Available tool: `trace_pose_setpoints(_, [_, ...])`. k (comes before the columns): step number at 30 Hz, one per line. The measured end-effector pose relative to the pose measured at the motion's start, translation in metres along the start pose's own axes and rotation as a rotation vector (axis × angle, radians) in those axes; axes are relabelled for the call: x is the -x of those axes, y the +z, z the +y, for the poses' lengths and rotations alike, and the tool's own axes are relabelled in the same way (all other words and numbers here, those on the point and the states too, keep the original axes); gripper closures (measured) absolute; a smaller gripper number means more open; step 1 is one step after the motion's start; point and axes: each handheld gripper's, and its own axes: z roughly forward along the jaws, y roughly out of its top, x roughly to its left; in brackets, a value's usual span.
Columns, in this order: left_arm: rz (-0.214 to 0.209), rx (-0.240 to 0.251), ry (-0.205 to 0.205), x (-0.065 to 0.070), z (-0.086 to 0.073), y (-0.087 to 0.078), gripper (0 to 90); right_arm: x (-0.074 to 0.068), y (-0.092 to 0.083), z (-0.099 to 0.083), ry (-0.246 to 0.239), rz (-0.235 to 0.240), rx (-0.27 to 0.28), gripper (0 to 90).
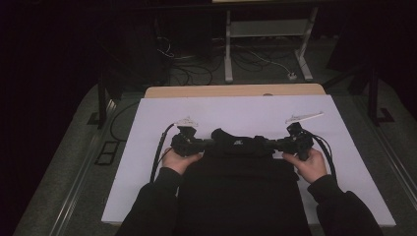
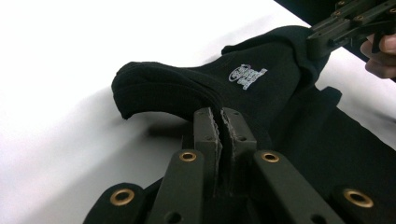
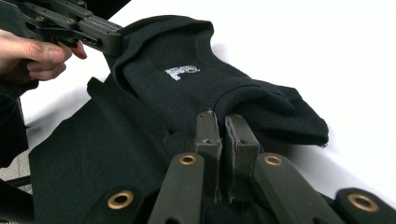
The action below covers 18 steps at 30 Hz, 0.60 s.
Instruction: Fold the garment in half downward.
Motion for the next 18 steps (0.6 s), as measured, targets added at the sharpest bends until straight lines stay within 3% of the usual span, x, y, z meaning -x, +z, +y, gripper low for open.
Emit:
trace_pose_setpoints(8, [-0.001,-0.003,-0.004,0.005,-0.006,-0.007,84.2,-0.008,-0.003,-0.004,-0.008,0.011,-0.004,83.6])
trace_pose_setpoints(18, [-0.007,-0.026,0.023,0.015,-0.012,-0.012,84.2,-0.016,-0.007,-0.009,-0.029,0.025,-0.014,83.6])
